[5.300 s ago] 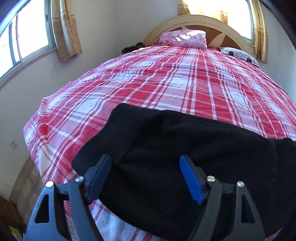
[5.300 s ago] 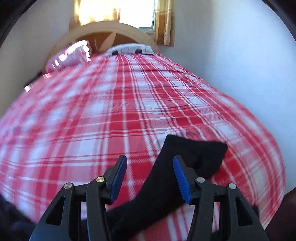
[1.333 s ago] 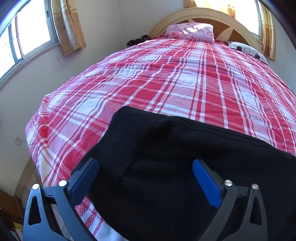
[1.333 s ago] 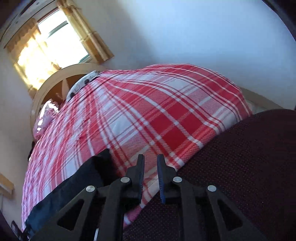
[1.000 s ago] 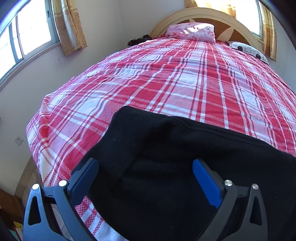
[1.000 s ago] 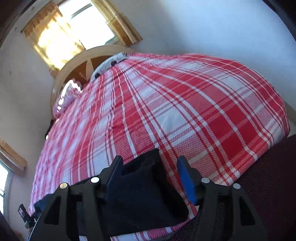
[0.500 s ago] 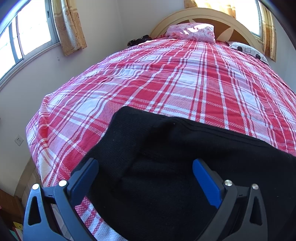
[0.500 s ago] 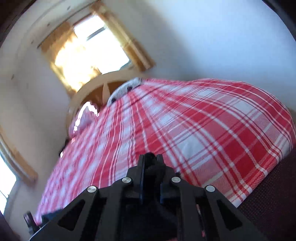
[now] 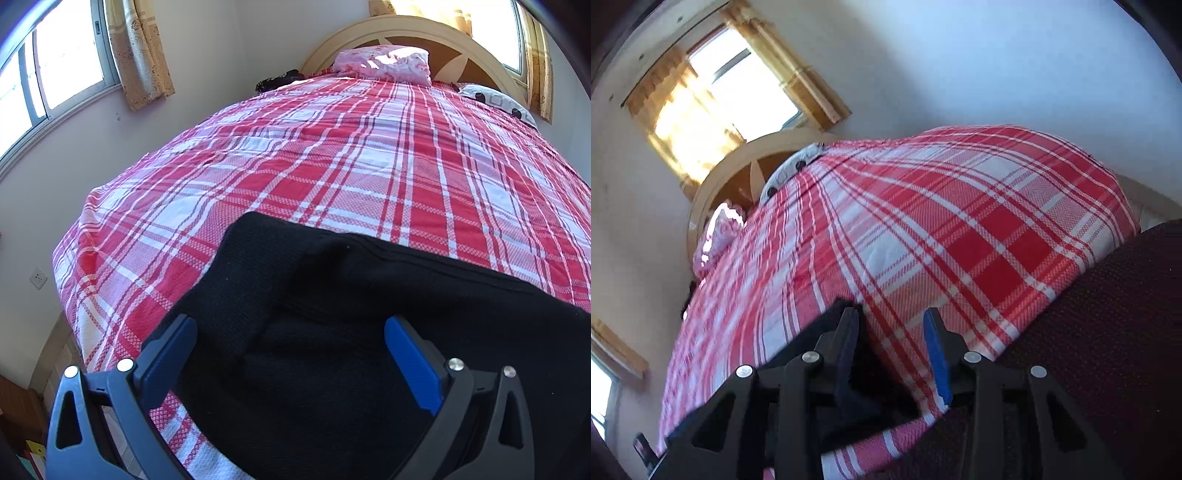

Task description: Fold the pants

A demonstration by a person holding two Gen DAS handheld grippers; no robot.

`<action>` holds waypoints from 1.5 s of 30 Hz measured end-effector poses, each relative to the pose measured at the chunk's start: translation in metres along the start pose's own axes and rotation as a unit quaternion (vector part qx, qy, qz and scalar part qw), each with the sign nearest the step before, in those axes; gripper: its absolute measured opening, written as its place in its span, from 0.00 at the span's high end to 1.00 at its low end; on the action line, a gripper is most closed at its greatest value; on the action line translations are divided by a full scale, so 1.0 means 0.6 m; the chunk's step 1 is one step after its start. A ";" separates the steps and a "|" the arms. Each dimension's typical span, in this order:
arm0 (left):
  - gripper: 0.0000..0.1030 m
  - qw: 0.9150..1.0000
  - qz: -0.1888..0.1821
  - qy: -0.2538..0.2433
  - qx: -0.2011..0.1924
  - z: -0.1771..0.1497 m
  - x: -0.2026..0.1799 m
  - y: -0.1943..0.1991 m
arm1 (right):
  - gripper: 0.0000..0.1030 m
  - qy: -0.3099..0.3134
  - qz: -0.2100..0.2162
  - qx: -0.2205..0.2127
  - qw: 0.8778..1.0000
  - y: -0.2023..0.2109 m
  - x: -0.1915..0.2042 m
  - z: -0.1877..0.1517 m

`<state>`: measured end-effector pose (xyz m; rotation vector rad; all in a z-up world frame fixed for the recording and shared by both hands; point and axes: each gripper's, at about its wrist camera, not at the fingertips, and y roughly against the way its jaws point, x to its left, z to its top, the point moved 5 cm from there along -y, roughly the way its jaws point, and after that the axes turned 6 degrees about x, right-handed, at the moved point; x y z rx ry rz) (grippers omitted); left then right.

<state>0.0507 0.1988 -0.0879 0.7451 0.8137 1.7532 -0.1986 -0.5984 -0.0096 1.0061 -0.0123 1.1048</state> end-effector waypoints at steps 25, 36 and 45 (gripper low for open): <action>0.00 1.000 0.007 -0.016 -0.009 0.007 0.000 0.003 | 0.66 0.386 -0.011 0.078 0.919 -0.102 0.395 -0.159; 0.00 1.000 -0.006 -0.018 -0.013 0.004 0.001 0.001 | 0.75 0.480 -0.008 0.144 0.865 -0.209 0.482 -0.248; 0.00 1.000 -0.009 -0.018 -0.021 0.005 0.000 -0.001 | 0.93 0.472 -0.043 0.098 0.875 -0.199 0.507 -0.237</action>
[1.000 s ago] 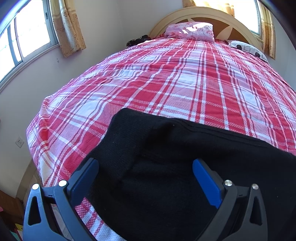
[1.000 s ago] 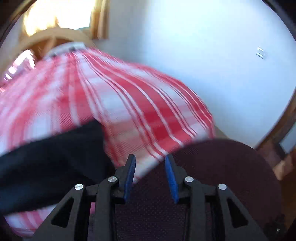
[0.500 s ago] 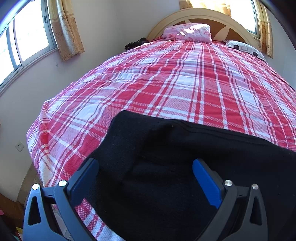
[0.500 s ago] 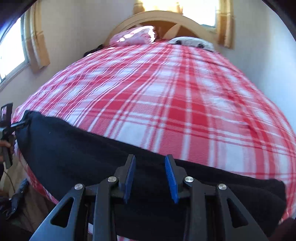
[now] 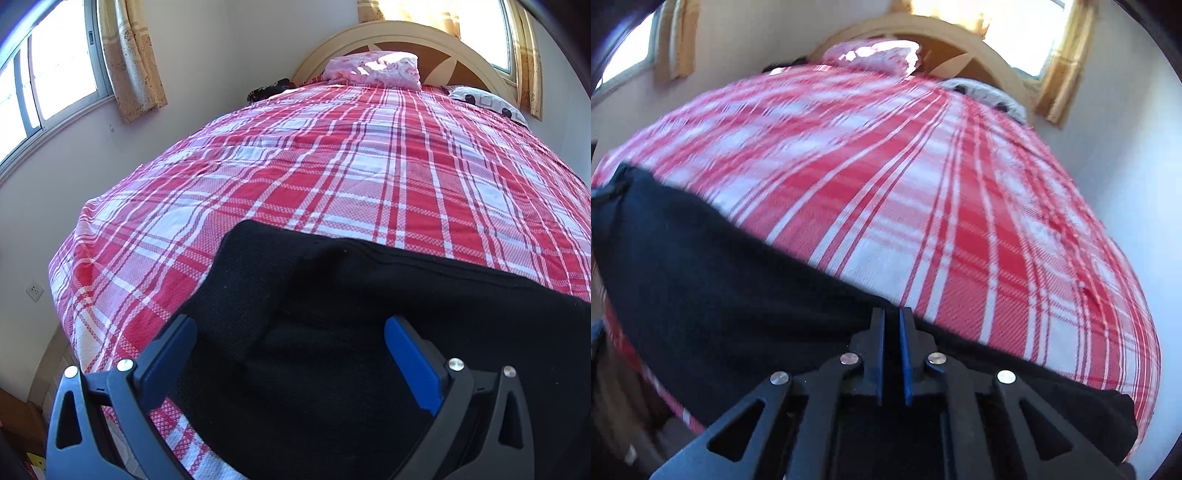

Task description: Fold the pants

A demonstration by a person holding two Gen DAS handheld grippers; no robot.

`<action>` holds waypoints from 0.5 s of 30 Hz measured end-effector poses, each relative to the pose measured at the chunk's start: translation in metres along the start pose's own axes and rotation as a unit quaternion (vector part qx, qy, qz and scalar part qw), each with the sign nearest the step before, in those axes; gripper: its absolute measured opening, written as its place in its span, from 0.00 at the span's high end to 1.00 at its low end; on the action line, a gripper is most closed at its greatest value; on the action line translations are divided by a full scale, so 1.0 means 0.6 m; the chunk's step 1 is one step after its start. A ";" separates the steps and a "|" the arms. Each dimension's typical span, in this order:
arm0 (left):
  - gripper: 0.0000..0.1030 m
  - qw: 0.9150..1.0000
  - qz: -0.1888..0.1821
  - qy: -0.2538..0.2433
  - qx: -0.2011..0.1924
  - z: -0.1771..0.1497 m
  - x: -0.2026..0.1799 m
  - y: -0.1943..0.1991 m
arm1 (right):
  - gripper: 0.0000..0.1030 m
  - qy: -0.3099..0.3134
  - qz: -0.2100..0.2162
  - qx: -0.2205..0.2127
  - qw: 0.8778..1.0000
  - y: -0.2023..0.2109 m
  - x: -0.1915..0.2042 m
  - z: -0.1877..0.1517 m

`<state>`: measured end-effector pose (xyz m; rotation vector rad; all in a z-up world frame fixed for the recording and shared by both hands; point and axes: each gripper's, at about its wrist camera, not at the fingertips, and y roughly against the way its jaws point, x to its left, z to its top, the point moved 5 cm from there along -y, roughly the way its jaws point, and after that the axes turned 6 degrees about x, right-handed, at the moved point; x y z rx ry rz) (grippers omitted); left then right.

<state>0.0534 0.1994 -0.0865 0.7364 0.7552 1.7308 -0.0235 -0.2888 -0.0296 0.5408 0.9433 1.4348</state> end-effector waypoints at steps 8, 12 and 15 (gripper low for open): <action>0.00 1.000 0.012 0.010 -0.001 0.002 0.021 0.011 | 0.91 -0.009 0.005 0.003 1.000 -0.013 0.007 -0.009; 0.00 0.997 0.041 0.004 -0.058 0.020 0.029 0.064 | 0.82 -0.001 0.041 0.045 0.998 0.013 0.001 -0.022; 0.00 0.995 -0.004 -0.028 -0.091 0.022 -0.015 0.106 | 0.77 -0.033 0.088 0.002 0.996 0.048 0.008 0.003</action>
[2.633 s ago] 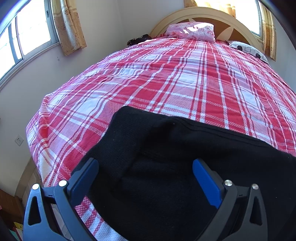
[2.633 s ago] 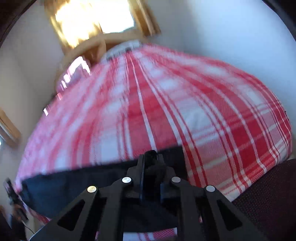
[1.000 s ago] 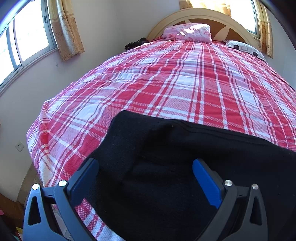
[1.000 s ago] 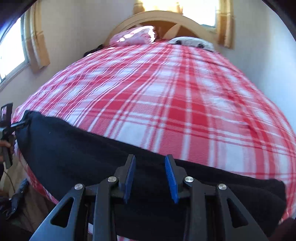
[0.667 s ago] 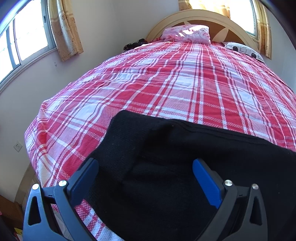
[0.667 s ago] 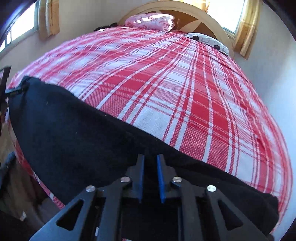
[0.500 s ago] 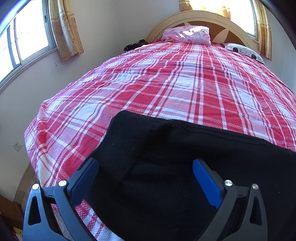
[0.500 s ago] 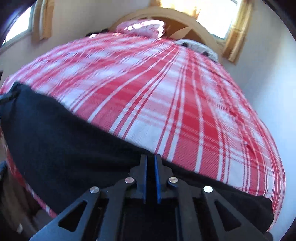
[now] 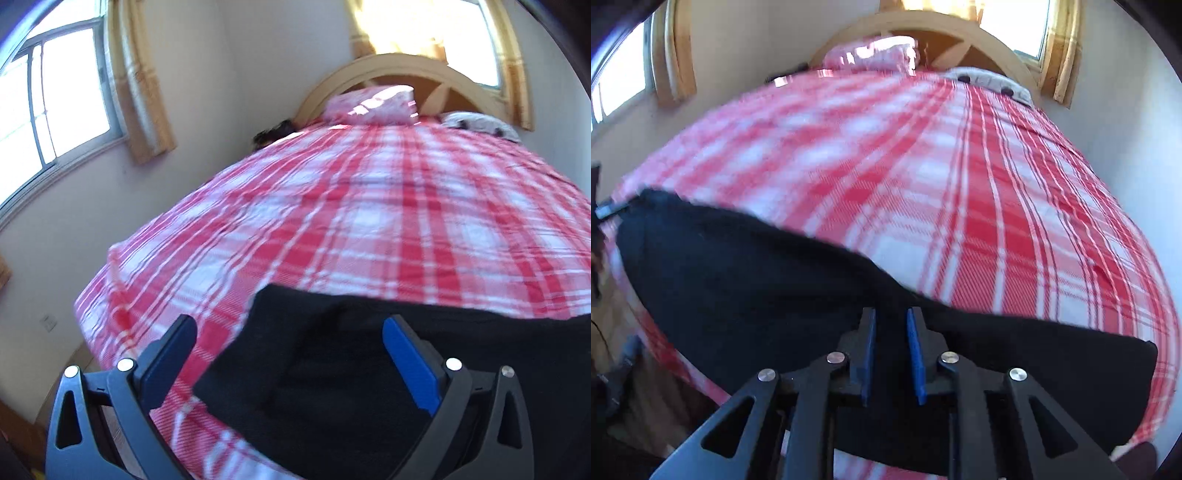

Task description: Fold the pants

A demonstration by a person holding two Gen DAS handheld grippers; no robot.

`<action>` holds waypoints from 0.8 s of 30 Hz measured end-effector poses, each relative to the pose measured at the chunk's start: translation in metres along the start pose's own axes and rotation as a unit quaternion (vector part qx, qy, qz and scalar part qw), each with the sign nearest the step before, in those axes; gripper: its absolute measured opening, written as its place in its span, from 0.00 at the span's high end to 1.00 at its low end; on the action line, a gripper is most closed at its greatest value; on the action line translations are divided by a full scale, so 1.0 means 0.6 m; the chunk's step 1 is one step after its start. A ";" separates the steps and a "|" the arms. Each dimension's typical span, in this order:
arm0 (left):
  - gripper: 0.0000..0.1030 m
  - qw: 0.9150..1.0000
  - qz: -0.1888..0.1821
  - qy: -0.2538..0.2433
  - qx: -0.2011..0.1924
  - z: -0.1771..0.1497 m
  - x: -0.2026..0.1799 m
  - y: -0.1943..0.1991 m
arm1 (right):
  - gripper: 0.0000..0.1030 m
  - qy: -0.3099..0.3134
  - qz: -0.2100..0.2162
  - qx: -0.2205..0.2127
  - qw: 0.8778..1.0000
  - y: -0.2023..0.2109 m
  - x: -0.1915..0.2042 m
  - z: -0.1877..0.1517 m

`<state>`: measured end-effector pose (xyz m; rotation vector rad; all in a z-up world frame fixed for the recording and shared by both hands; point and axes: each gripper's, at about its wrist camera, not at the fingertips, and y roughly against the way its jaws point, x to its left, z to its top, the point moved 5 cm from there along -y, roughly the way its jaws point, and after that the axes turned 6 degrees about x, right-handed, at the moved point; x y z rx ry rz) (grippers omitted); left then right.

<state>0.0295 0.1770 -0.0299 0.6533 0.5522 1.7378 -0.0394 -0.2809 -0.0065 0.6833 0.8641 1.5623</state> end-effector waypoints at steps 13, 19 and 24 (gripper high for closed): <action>0.00 0.990 -0.109 -0.070 0.061 -0.097 -0.120 -0.009 | 0.23 0.043 0.239 0.046 0.969 -0.168 0.207 0.143; 0.00 0.989 -0.126 -0.046 0.067 -0.100 -0.116 -0.014 | 0.23 0.055 0.284 0.048 0.956 -0.118 0.245 0.100; 0.00 0.989 -0.124 -0.040 0.069 -0.103 -0.113 -0.014 | 0.23 0.088 0.297 0.077 0.948 -0.096 0.282 0.046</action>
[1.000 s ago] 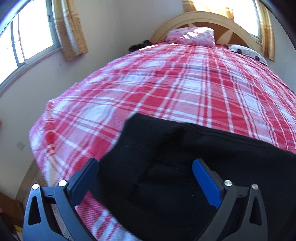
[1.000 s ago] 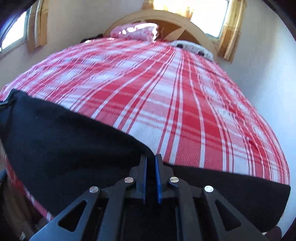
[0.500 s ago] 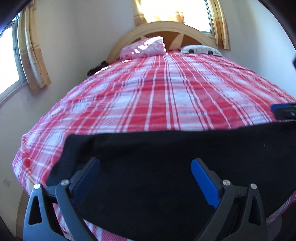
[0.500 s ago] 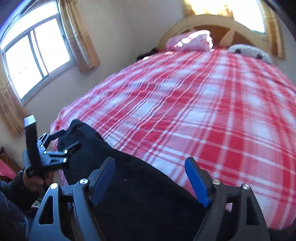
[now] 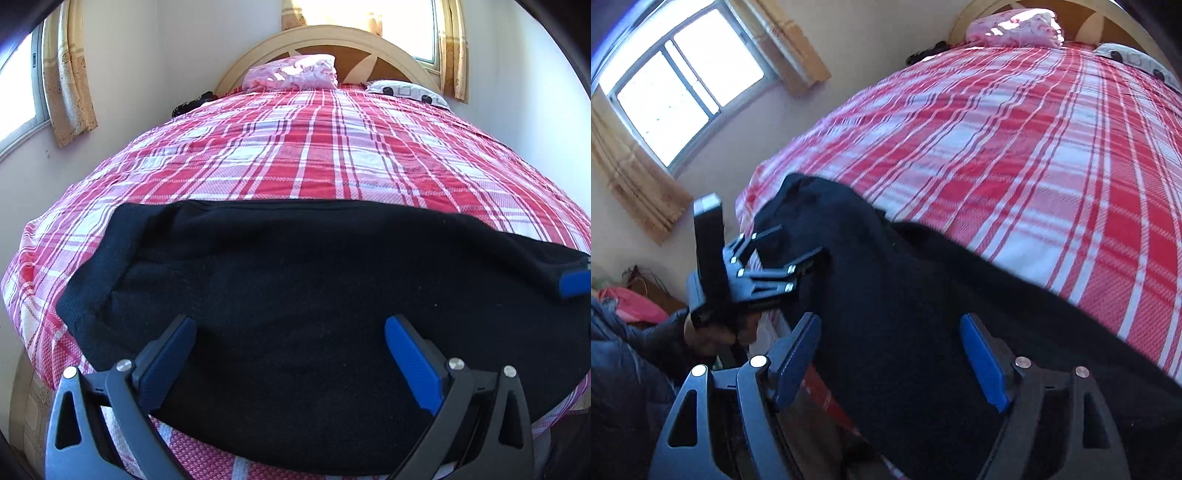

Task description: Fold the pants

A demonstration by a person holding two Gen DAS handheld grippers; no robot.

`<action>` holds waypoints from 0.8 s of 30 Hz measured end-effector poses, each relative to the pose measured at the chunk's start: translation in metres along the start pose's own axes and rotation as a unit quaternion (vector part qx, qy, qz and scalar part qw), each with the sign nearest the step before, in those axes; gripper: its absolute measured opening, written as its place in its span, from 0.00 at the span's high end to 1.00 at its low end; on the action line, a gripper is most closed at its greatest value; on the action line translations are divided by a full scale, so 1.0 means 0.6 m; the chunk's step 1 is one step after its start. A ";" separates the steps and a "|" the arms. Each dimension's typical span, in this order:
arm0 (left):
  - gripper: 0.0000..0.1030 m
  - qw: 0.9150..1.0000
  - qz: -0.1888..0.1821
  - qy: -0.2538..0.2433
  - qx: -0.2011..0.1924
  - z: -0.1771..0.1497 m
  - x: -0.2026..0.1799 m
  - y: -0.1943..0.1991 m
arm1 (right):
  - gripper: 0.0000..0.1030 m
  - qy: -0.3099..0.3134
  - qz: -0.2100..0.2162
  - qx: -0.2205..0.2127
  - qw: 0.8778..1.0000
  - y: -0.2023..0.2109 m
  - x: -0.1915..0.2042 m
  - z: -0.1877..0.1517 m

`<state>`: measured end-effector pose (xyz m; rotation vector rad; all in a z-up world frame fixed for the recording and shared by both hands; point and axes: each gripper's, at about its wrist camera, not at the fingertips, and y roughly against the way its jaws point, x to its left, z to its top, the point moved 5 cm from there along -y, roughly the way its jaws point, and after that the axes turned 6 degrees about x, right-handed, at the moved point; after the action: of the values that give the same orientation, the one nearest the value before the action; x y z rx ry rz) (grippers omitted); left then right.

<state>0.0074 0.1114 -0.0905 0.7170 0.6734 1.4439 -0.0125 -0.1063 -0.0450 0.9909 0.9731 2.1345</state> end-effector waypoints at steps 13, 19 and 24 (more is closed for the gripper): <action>0.00 1.000 0.001 0.002 0.003 0.001 0.003 -0.002 | 0.23 0.009 0.043 -0.052 0.998 -0.028 0.002 0.096; 0.00 1.000 0.000 0.001 -0.001 -0.002 0.005 0.000 | 0.23 -0.003 0.030 -0.005 1.000 -0.074 -0.013 0.081; 0.00 1.000 0.000 0.001 -0.006 -0.002 0.005 0.000 | 0.23 0.019 0.060 0.019 0.998 -0.073 0.028 0.058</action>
<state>0.0063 0.1141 -0.0910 0.7070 0.6644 1.4483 0.0152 -0.0566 -0.0577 1.0545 0.9994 2.2473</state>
